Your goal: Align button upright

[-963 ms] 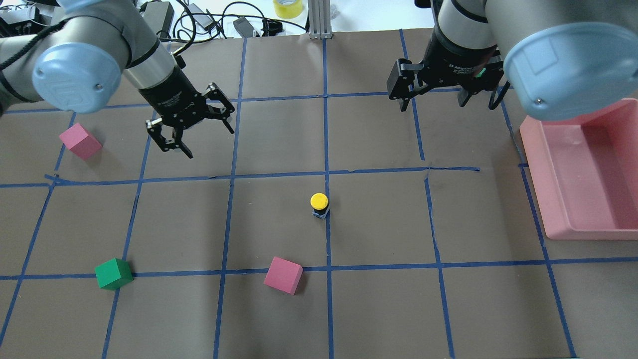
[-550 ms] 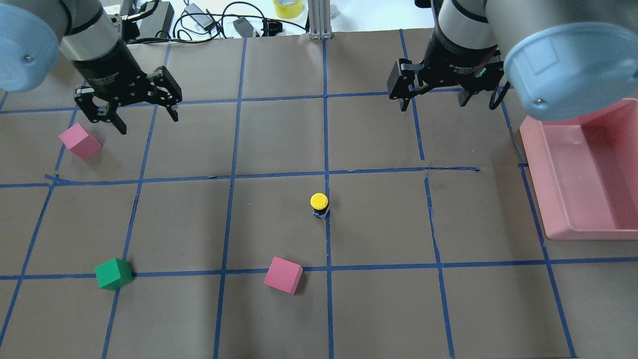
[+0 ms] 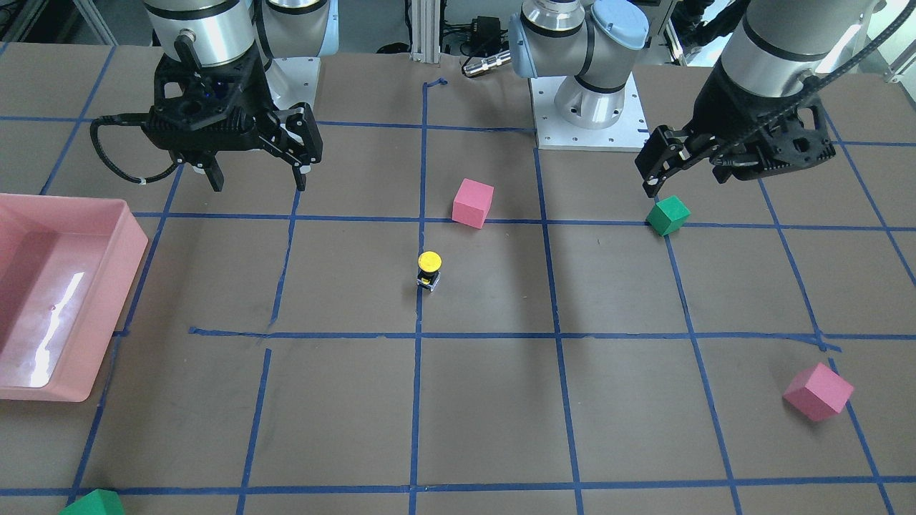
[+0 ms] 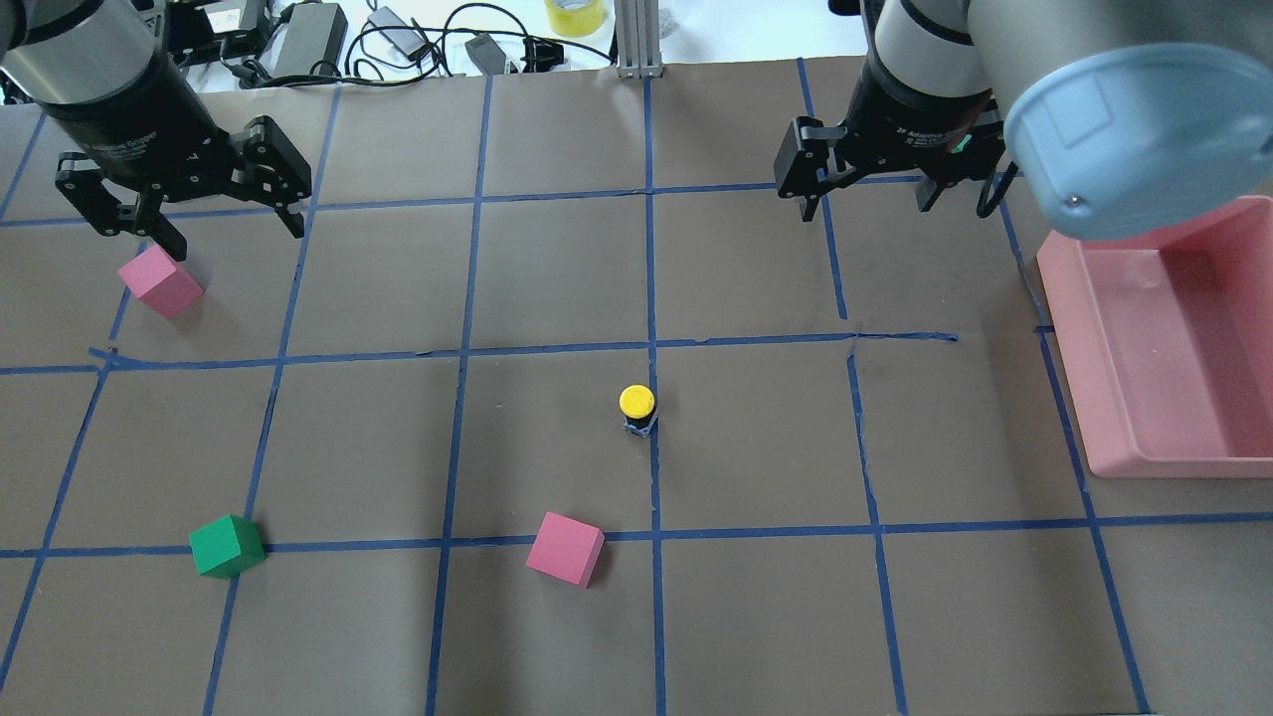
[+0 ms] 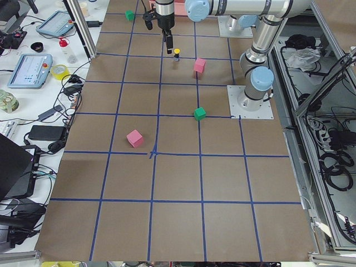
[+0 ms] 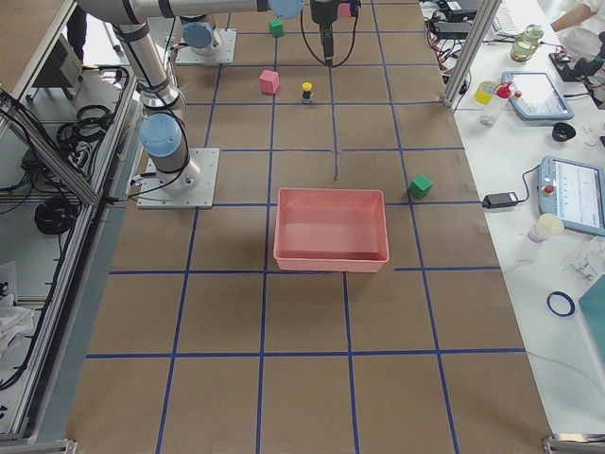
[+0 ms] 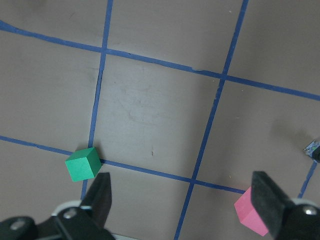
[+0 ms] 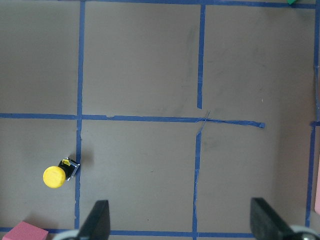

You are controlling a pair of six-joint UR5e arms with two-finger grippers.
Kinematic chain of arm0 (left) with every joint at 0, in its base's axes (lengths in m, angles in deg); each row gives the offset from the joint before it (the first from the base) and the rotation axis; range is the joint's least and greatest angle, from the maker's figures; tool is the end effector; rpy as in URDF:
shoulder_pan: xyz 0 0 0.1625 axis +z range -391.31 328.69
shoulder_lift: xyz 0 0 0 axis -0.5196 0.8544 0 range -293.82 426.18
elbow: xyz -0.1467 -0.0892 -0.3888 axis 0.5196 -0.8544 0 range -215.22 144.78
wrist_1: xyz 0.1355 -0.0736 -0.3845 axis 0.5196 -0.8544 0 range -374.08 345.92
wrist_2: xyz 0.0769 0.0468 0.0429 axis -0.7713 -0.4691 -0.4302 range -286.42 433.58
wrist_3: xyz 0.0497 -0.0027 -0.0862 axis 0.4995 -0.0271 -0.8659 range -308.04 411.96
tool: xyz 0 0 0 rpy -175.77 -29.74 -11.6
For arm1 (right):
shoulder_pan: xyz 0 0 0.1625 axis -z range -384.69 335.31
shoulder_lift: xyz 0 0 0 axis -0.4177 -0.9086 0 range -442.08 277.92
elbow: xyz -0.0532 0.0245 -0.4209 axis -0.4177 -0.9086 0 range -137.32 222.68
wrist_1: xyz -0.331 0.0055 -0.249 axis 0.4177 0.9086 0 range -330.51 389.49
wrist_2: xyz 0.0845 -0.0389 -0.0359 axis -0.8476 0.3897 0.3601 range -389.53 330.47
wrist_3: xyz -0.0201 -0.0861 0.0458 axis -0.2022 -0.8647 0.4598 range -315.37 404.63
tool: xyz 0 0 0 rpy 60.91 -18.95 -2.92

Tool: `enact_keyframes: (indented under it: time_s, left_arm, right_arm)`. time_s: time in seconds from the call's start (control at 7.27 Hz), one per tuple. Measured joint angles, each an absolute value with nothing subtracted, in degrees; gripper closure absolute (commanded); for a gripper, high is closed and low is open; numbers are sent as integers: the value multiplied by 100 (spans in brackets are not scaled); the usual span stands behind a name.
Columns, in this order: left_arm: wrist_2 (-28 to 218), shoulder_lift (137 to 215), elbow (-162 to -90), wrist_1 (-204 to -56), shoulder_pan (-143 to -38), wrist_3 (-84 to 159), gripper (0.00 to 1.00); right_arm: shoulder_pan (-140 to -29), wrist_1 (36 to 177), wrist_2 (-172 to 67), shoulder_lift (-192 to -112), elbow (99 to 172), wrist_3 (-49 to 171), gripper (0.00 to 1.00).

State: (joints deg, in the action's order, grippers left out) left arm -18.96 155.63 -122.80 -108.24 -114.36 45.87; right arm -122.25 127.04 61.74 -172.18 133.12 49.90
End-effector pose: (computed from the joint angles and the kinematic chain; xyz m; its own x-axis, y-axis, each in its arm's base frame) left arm -0.0692 -0.4973 0.5063 -0.9734 -0.2244 -0.0463 -0.2254 0.9741 0.0160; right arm 0.1961 -0.4813 0.4988 -0.9992 -0.0379 0.0104 -0.0389 0.9912 -0.1269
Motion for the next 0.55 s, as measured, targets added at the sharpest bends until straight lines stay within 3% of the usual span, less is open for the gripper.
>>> enact_keyframes:
  time_s: [0.55]
  left_arm:
    - [-1577,15483,-12276,-10810,-11536,4789,0]
  right_arm:
    - [-12225,12728,6092,-17197,13319,4990,0]
